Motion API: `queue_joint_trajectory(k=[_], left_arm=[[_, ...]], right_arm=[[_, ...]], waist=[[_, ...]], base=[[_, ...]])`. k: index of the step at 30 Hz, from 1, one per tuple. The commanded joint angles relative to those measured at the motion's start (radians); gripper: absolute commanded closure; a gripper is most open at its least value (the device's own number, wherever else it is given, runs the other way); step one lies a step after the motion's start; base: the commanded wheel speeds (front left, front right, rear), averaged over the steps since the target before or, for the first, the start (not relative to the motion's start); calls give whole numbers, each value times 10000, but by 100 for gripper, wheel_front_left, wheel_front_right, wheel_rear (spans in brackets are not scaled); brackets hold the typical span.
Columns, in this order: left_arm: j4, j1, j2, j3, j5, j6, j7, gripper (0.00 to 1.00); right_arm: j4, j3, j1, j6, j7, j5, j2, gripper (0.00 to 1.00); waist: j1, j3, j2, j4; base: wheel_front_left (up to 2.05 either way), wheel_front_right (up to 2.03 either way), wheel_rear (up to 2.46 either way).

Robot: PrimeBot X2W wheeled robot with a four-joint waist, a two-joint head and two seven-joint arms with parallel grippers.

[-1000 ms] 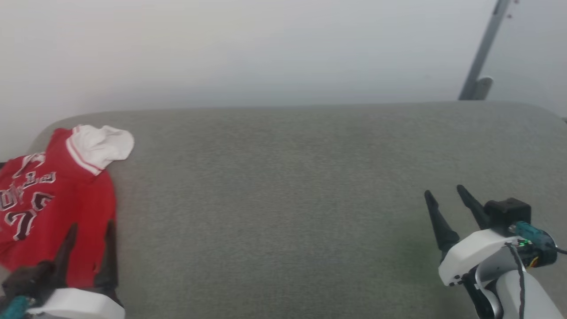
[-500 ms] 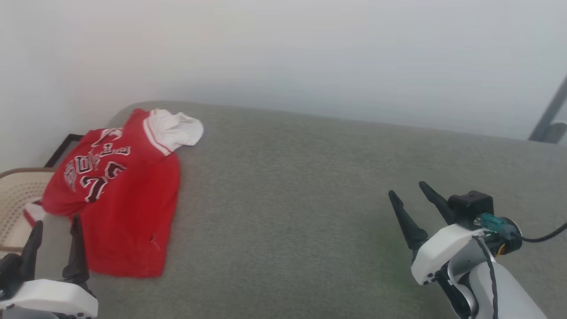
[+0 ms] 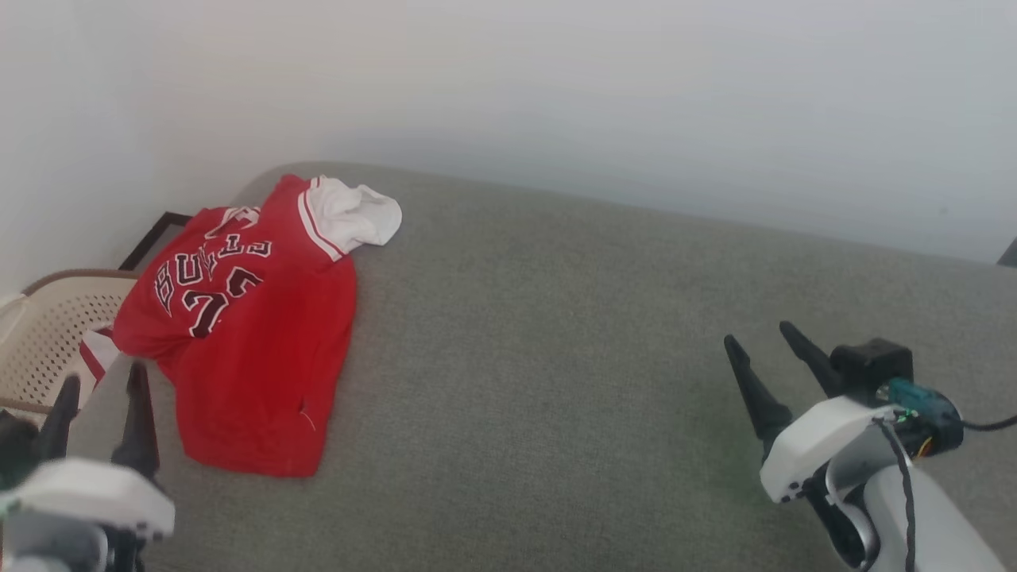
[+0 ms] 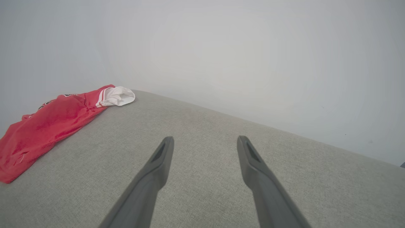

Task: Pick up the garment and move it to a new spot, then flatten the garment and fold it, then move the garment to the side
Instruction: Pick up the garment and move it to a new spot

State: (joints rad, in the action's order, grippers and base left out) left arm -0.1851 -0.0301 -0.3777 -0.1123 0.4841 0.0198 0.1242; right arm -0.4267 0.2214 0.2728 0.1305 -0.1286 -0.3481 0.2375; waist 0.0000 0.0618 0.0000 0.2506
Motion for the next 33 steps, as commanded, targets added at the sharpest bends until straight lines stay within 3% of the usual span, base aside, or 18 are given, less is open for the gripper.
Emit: queue_joint_trajectory(k=[1,9,14,20,33], left_arm=[[-33,-412,-47,40,156,-38,-256,0],[-1344,-2837,-746,36,585,-325,-1317,0],[-2975,-4482,-1068,89,884,-593,-1834,0],[-4840,-6009,-1305,258,1030,-615,-2549,0],[-9032,-9093,-957,759,1274,-131,-5077,0]], right_arm=[[101,-54,196,4,26,45,66,0],[925,-261,900,3,488,345,476,0],[1570,-449,1262,3,778,543,753,0],[2289,-771,1505,3,1062,713,984,0],[4118,-1688,1532,3,1987,1095,1523,0]], waist=[[0,-211,0,-50],[0,-1800,0,-656],[0,-2898,0,-1076],[0,-3927,0,-1406],[0,-5892,0,-1625]], base=[[0,0,0],[0,0,0],[0,0,0],[0,0,0],[0,0,0]])
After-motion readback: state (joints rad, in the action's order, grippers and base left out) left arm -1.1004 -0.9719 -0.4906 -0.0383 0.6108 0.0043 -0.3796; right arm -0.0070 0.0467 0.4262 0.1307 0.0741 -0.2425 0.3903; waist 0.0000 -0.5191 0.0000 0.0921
